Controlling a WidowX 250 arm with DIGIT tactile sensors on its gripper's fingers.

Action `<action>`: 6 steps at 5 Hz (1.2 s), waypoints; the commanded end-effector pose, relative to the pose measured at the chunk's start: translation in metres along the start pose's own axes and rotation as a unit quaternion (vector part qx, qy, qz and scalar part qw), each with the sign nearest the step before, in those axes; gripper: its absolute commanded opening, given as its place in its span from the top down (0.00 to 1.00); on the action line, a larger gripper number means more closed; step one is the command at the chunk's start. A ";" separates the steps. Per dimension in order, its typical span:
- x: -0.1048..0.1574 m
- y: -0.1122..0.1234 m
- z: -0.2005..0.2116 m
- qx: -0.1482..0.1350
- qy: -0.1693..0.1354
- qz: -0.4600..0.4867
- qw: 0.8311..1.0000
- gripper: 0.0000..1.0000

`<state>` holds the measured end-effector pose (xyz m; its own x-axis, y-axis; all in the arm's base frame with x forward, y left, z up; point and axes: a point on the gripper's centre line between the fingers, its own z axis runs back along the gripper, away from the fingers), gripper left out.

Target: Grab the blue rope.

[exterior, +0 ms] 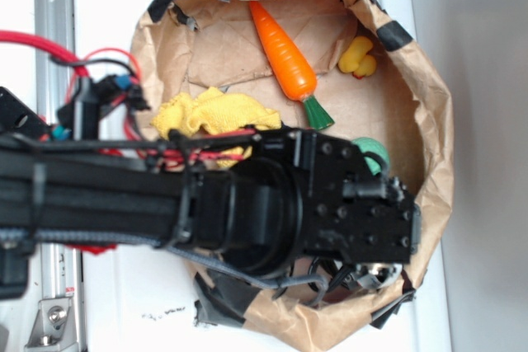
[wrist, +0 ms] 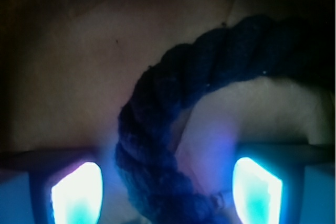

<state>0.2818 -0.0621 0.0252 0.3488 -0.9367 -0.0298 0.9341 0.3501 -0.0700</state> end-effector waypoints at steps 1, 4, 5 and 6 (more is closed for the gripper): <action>0.010 -0.008 0.007 0.045 0.000 0.018 0.999 1.00; -0.038 0.004 0.050 0.087 -0.060 0.236 0.966 1.00; -0.073 0.006 0.093 0.089 -0.078 0.355 0.927 1.00; -0.084 -0.004 0.127 0.083 -0.079 0.469 0.876 1.00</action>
<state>0.2606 0.0233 0.1396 0.9661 -0.2452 0.0804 0.2443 0.9695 0.0209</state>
